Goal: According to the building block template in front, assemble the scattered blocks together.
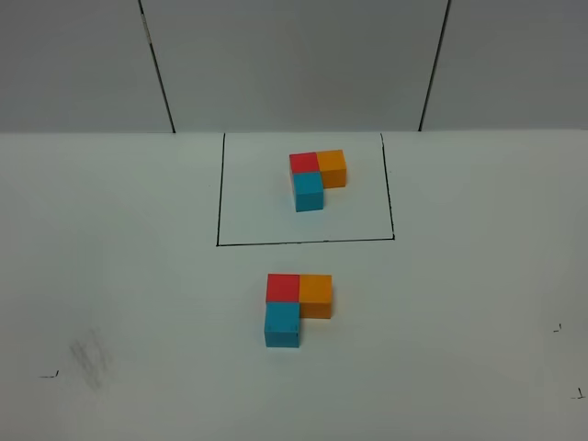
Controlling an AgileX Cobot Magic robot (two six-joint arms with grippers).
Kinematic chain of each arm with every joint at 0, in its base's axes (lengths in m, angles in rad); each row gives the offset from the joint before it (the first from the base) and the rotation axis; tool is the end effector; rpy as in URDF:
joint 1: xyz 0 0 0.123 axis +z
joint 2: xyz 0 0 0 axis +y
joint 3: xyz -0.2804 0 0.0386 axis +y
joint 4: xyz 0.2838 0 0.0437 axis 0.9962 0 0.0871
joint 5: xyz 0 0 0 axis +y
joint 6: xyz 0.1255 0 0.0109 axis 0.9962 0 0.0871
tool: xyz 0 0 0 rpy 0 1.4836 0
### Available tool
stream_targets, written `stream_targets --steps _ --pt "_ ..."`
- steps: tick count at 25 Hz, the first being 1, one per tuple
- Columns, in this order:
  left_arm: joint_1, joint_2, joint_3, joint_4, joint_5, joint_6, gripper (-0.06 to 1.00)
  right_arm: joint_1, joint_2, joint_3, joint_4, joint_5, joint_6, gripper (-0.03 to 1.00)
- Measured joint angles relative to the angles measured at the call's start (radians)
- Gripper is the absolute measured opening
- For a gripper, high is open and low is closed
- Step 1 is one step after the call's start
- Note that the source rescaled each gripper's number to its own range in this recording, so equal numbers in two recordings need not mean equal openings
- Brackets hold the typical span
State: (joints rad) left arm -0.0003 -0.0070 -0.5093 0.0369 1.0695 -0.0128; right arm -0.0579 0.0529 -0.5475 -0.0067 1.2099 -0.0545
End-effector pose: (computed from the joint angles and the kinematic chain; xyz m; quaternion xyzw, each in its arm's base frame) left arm 0.0570 0.0041 0.2811 -0.0063 0.8511 0.0150 0.5247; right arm 0.0528 -0.0039 0.2755 0.0019 0.8910 -0.0288 0.4532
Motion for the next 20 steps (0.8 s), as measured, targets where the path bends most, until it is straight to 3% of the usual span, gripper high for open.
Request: stream_targets --steps 4,8,12,16,20 --pt "0.0 0.0 0.0 0.0 0.0 0.0 0.85 0.0 0.0 0.025 -0.004 -0.092 0.004 0.68" --pt "0.0 0.0 0.0 0.0 0.0 -0.001 0.85 0.0 0.0 0.037 0.007 -0.112 0.006 0.68" --pt "0.0 0.0 0.0 0.0 0.0 -0.001 0.85 0.0 0.0 0.03 0.024 -0.101 0.006 0.68" --pt "0.0 0.0 0.0 0.0 0.0 -0.001 0.85 0.0 0.0 0.007 0.031 -0.001 0.006 0.68" --pt "0.0 0.0 0.0 0.0 0.0 -0.001 0.85 0.0 0.0 0.004 0.024 -0.017 0.006 0.68"
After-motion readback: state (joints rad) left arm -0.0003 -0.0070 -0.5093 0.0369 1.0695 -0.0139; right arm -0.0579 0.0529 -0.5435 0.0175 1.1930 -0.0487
